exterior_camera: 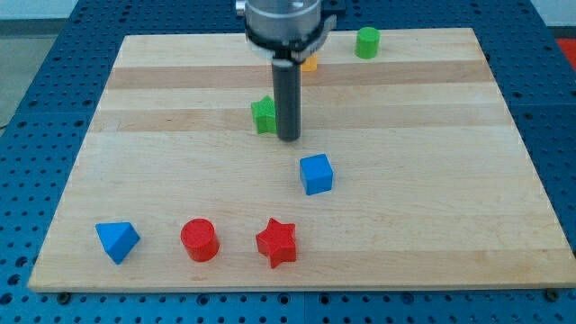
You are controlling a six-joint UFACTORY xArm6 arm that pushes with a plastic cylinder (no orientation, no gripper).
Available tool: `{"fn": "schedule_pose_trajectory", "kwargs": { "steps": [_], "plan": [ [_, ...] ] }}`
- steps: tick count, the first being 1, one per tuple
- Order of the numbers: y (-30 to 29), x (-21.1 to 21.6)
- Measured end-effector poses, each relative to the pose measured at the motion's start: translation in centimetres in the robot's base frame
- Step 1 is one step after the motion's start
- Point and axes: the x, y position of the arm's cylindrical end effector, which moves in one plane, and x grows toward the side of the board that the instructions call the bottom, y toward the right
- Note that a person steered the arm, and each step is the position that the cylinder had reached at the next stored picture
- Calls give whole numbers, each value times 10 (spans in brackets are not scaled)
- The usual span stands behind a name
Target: Move the green circle closer to green star
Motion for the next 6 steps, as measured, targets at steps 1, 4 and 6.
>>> {"fn": "schedule_pose_trajectory", "kwargs": {
  "steps": [1, 4, 6],
  "plan": [
    [58, 3],
    [33, 64],
    [103, 46]
  ]
}}
